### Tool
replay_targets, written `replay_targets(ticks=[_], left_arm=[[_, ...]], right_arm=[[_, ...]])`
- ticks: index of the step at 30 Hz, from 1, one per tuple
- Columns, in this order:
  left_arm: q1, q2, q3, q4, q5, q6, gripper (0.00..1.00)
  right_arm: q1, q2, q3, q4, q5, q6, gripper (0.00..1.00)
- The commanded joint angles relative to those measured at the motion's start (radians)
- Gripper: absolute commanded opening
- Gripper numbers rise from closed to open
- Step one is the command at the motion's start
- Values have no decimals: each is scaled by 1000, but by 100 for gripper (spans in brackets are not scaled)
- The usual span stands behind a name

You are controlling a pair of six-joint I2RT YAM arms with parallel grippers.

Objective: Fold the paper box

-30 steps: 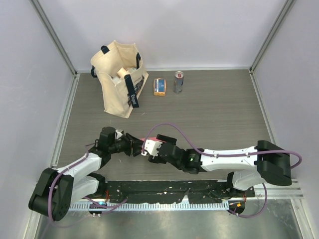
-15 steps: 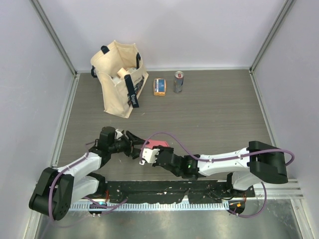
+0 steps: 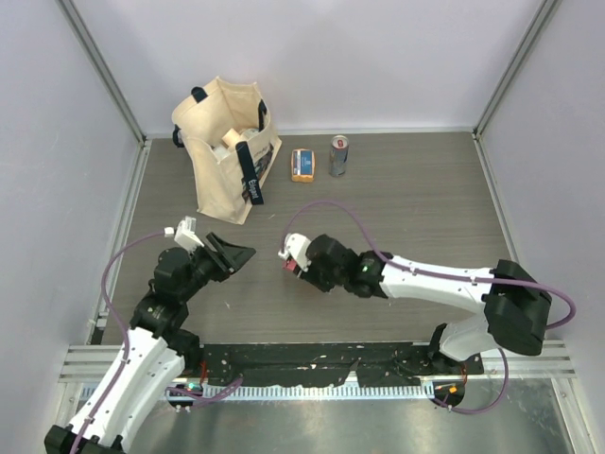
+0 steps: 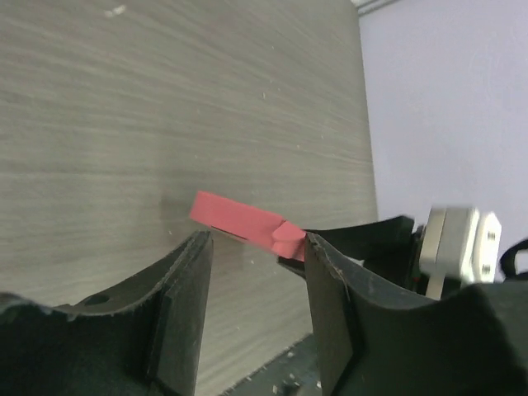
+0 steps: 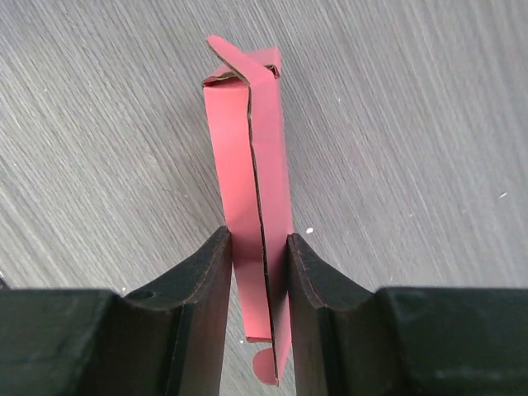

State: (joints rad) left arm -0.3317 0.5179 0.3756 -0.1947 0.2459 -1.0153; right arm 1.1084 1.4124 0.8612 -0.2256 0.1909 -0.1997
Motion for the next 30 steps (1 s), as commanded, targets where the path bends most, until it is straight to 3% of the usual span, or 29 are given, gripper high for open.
replay_targets(ticks=[1,6,12,17,24,30], left_arm=[[-10,5,31,50,-45,220,51],[-149,178,92,123,-59,382,51],[-364,373,178,190,-220,498,42],[-392,421,189,219,-295,586,34],[-418,465,204,225,-194,641,32],[-448,488,190,236,-180,656,43]], right_arm=[[-96,32,102,-198,-295,83,21],[-153,118,216,-337,-378,66,22],[-182,168,260,-397,-426,40,22],[-193,165,266,-409,-430,17,22],[-199,169,266,-403,-441,9,22],[-199,177,268,-385,-442,8,22]])
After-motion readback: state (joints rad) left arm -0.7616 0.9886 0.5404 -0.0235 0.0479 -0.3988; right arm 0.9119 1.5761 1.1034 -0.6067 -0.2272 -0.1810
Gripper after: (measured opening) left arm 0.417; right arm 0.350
